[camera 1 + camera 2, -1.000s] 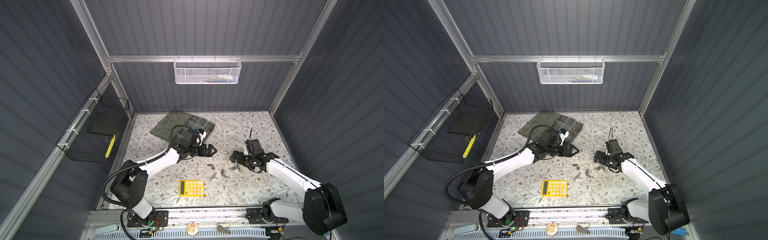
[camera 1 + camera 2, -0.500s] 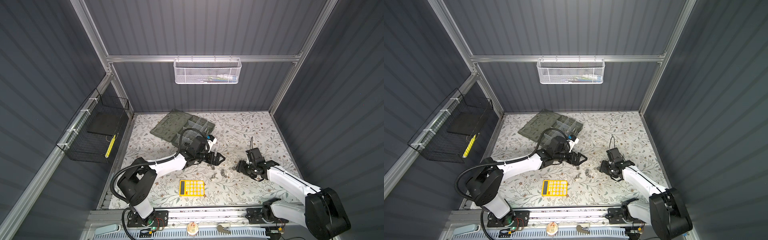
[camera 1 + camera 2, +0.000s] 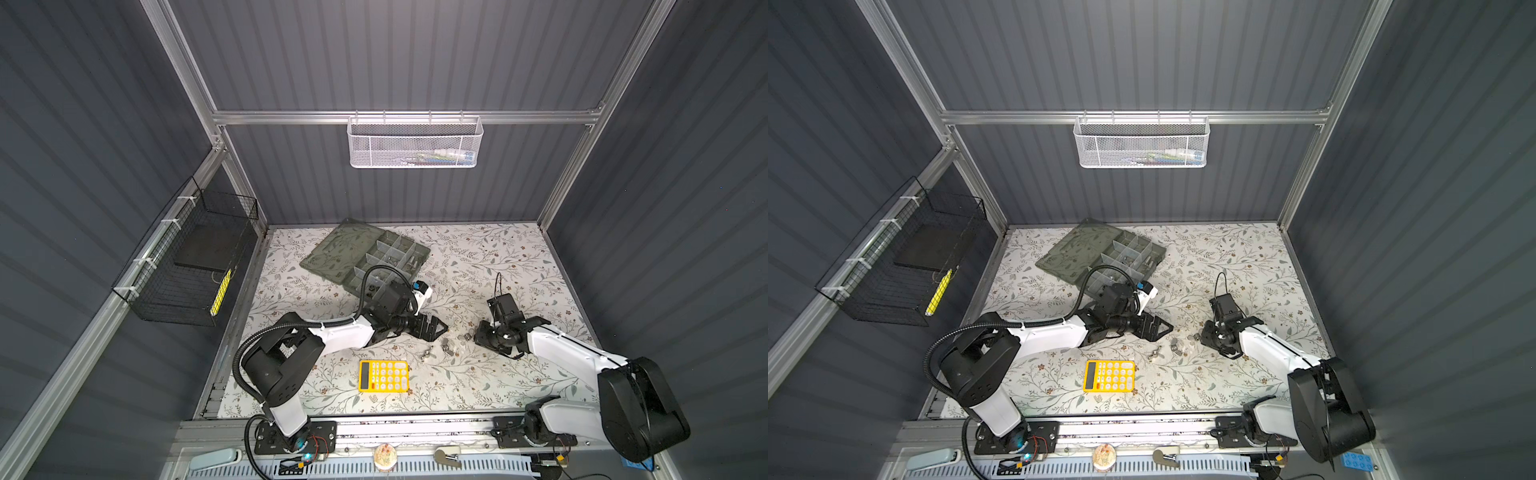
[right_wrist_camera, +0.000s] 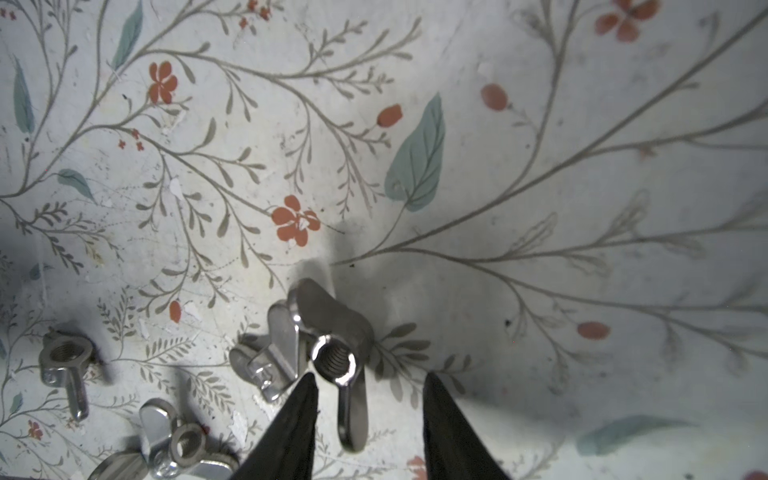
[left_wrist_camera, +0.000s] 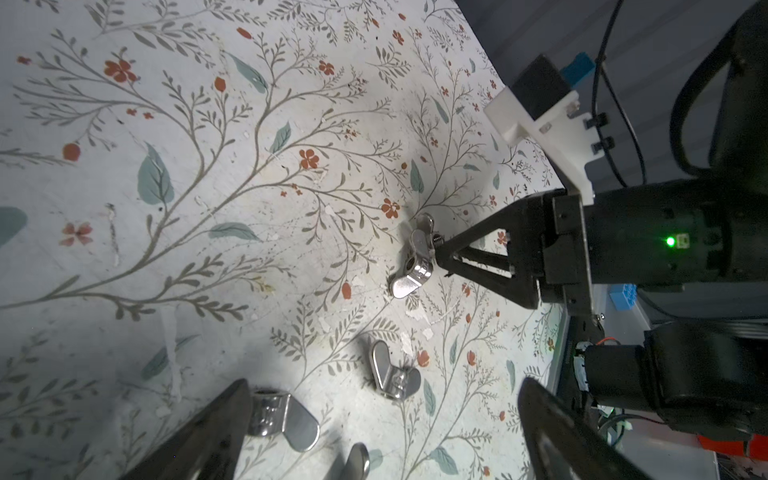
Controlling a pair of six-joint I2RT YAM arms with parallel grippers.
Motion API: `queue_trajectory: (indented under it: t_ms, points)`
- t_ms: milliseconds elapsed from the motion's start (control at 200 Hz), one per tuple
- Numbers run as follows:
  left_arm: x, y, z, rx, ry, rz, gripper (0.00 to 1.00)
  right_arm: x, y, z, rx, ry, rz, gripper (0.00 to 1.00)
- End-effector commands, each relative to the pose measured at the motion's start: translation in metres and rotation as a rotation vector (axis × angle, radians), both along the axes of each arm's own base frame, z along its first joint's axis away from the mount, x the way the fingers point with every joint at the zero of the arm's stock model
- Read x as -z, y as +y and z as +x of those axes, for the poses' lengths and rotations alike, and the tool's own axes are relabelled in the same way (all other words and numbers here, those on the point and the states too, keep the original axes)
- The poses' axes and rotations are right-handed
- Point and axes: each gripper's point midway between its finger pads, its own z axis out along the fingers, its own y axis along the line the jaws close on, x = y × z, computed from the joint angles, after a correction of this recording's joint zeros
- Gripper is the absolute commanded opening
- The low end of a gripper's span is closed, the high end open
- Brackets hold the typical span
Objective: Sort the screws and nuts into containers
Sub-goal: 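Lower the right gripper and close it on a silver wing nut, then lift and carry the wing nut over the organizer with the right gripper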
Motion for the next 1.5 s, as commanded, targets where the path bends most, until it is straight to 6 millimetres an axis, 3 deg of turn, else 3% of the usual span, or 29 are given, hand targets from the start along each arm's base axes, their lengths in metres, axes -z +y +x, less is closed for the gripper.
queue_trajectory:
  t_ms: [0,640,1011,1491]
  points:
    - [-0.009,-0.007,-0.004,0.031,-0.021,-0.039,1.00,-0.005,-0.001,0.009,0.019,-0.014,-0.009,0.42]
    - [-0.012,-0.002,-0.002,0.019,-0.060,-0.021,1.00,0.006,0.011,0.023,-0.019,0.034,-0.083,0.25]
    - [-0.008,-0.002,-0.001,0.014,-0.057,-0.011,1.00,0.020,0.015,0.013,-0.047,0.090,-0.156,0.17]
    - [-0.011,0.001,0.001,0.005,-0.076,0.002,1.00,0.003,0.019,0.024,-0.041,0.030,-0.172,0.06]
